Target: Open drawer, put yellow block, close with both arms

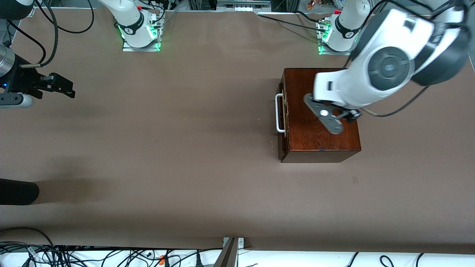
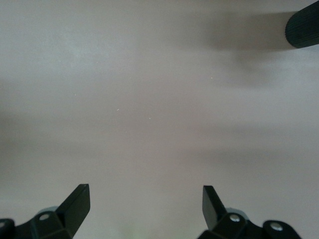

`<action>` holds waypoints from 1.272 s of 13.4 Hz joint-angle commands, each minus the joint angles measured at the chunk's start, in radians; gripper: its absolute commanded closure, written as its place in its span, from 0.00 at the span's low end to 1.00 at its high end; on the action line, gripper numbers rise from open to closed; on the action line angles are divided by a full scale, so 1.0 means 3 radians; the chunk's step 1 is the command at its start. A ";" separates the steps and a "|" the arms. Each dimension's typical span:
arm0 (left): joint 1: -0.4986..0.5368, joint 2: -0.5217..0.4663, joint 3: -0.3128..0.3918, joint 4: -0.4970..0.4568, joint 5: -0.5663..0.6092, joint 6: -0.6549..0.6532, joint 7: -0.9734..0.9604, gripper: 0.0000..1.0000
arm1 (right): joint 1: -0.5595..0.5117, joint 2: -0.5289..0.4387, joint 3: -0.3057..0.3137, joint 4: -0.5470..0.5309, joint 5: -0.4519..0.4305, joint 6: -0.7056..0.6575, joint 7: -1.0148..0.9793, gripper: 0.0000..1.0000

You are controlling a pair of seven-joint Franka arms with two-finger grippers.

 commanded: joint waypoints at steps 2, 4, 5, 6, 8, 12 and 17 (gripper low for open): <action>-0.0031 -0.0067 0.0159 -0.0027 0.0019 -0.0080 -0.0145 0.00 | -0.0024 0.0008 0.0001 0.0038 0.0049 -0.0003 -0.0003 0.00; -0.0041 -0.0092 0.0246 -0.0063 -0.0037 -0.0069 -0.0151 0.00 | -0.0024 0.0008 0.0001 0.0038 0.0049 -0.0003 -0.0003 0.00; -0.0056 -0.0138 0.0378 -0.0063 -0.0099 -0.0044 -0.0171 0.00 | -0.0024 0.0008 0.0001 0.0033 0.0049 -0.0003 -0.0003 0.00; -0.0067 -0.0215 0.0577 -0.0074 -0.0211 -0.0008 -0.0257 0.00 | -0.0029 0.0008 0.0001 0.0033 0.0049 -0.0003 -0.0003 0.00; -0.0174 -0.0541 0.0961 -0.0328 -0.0283 0.0236 -0.0619 0.00 | -0.0029 0.0008 0.0001 0.0033 0.0049 -0.0003 -0.0003 0.00; -0.0088 -0.1083 0.1213 -0.1059 -0.0253 0.0805 -0.1421 0.00 | -0.0029 0.0008 0.0001 0.0033 0.0049 -0.0003 -0.0003 0.00; 0.0036 -0.1406 0.1387 -0.1510 -0.0294 0.1291 -0.1465 0.00 | -0.0029 0.0008 0.0001 0.0033 0.0049 -0.0003 -0.0008 0.00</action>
